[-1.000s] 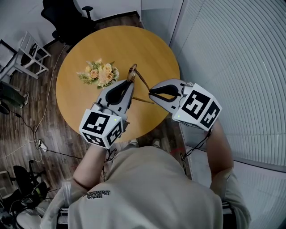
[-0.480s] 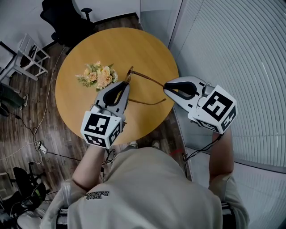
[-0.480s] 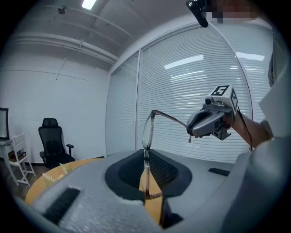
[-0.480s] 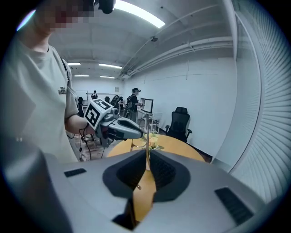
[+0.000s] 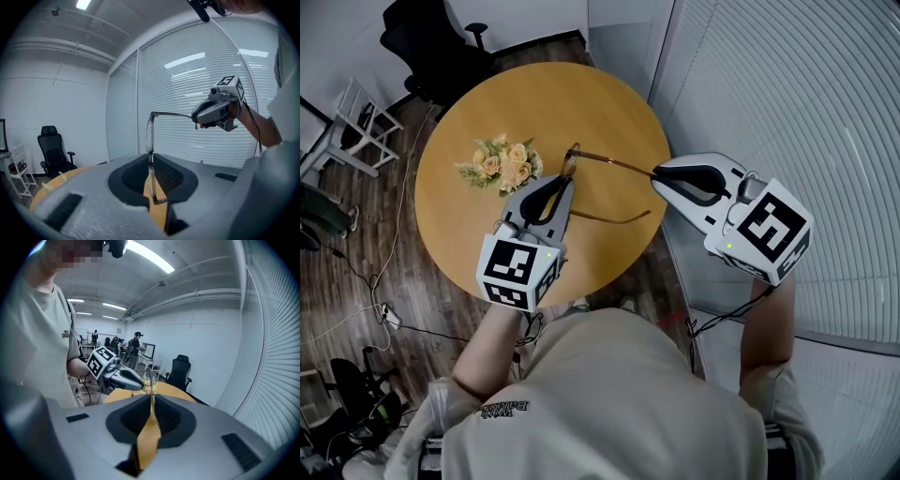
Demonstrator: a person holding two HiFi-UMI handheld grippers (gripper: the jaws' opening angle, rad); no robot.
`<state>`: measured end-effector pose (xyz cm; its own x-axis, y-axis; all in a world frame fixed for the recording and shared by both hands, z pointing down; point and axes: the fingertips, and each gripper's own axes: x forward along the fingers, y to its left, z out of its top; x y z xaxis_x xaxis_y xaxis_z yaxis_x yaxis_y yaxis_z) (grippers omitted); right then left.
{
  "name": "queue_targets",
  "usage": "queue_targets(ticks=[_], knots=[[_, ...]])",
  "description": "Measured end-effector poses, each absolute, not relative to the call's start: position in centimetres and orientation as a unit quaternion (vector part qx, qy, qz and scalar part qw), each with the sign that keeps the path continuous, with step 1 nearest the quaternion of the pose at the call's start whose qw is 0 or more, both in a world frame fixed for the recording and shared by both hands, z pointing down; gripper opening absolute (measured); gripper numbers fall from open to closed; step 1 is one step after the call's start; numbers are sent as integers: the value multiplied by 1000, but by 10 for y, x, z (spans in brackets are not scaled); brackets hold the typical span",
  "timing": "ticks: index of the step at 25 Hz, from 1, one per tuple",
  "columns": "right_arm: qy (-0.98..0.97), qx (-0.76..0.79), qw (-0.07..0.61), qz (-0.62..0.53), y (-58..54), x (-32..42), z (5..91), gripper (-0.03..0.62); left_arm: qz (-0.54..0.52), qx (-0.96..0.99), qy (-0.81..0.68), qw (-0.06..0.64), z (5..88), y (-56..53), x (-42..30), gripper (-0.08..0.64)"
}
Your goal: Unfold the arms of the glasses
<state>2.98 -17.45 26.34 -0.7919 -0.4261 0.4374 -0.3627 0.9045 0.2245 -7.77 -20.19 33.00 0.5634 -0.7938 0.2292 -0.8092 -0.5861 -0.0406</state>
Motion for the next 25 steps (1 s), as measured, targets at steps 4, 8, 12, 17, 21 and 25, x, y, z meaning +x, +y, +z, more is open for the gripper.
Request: queue_targets(ticks=[4, 8, 12, 17, 21, 25], knots=[[-943, 210, 248, -70, -174, 30, 262, 41, 109, 884, -453, 35, 330, -202, -77, 46], [-942, 217, 247, -65, -176, 31, 268, 42, 106, 882, -457, 36, 328, -202, -79, 46], [-943, 218, 246, -55, -172, 31, 274, 43, 107, 880, -462, 32, 327, -201, -83, 46], [-948, 215, 230, -50, -164, 31, 271, 43, 111, 878, -464, 37, 331, -200, -86, 46], [-950, 241, 192, -47, -167, 38, 259, 43, 113, 877, -466, 36, 332, -200, -87, 46], [-952, 270, 134, -47, -167, 41, 243, 41, 117, 876, -468, 32, 330, -200, -89, 46]])
